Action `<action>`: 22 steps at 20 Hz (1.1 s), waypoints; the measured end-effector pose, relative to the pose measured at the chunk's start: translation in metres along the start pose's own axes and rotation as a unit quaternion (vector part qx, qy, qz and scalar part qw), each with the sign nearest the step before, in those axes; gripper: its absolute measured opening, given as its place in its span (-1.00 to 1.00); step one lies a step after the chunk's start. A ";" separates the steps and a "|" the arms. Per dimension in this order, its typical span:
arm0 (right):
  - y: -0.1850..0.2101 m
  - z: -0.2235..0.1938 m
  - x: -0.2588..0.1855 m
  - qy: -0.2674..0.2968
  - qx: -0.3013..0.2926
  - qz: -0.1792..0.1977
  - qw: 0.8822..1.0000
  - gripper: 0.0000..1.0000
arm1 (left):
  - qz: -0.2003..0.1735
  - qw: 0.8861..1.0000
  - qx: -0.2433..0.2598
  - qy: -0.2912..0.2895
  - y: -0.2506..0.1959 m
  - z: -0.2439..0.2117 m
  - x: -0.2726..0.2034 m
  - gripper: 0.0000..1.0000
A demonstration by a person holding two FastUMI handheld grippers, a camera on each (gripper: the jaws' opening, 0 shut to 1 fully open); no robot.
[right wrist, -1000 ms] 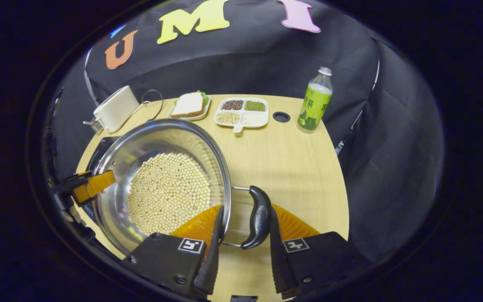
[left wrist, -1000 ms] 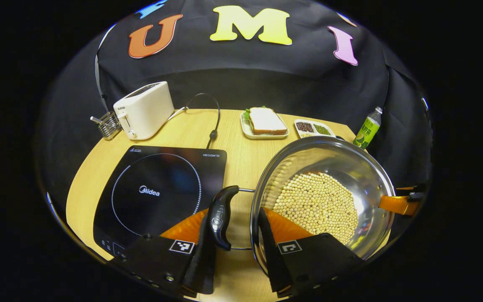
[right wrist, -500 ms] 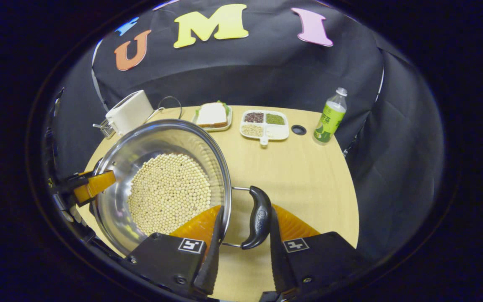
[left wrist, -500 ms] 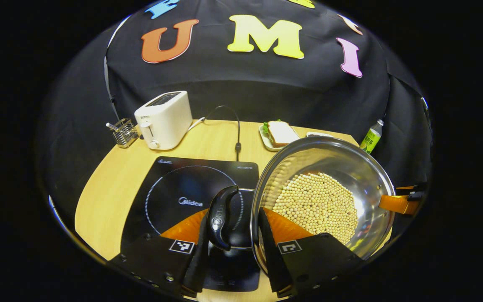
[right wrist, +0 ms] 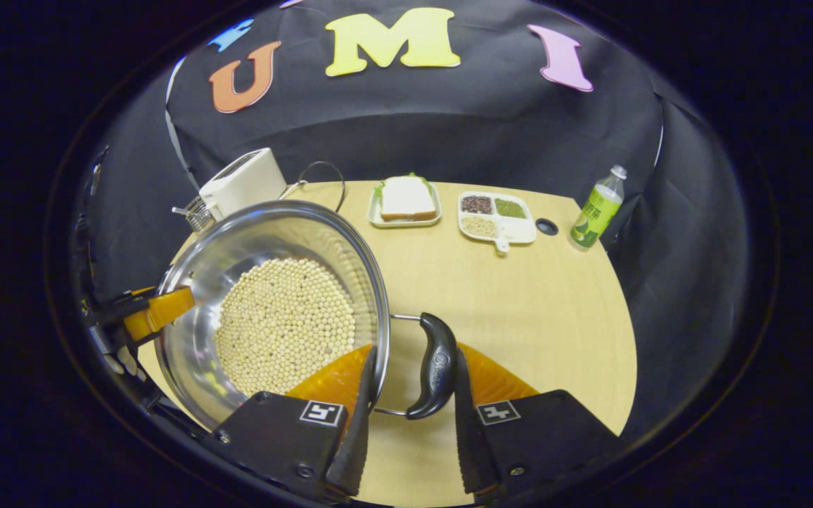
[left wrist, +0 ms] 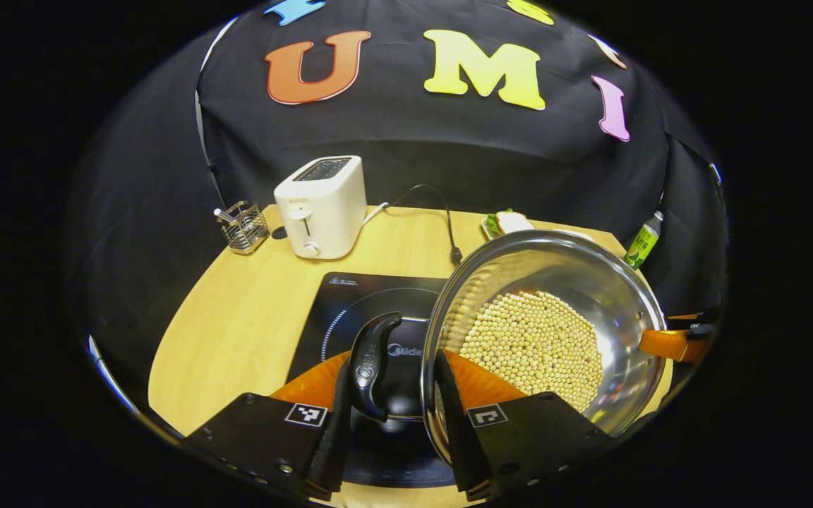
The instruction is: First push the handle of the pot to place it horizontally, then grasp the pot with both hands and set it on the induction cooktop.
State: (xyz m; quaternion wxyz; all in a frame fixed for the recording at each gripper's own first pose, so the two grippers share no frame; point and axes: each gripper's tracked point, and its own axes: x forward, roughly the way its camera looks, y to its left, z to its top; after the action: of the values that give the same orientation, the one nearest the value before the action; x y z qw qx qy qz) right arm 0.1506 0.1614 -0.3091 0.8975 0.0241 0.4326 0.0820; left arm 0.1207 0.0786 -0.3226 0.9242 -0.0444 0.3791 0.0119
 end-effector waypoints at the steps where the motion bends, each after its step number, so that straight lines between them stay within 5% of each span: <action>1: 0.010 0.001 0.003 0.001 0.000 0.001 1.000 0.04 | 0.000 1.000 0.000 0.001 0.009 0.000 0.002 0.14; 12: 0.086 0.007 0.038 0.010 0.000 0.006 1.000 0.04 | 0.013 1.000 -0.005 0.008 0.084 0.003 0.030 0.14; 22: 0.116 -0.001 0.063 0.026 0.005 0.008 1.000 0.05 | 0.019 1.000 -0.008 0.017 0.113 -0.006 0.050 0.14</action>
State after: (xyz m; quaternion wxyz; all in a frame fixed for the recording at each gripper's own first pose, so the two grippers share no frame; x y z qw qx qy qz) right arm 0.1736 0.2859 -0.3449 0.8852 0.0300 0.4560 0.0874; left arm 0.1459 0.1897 -0.3703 0.9167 -0.0448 0.3957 0.0317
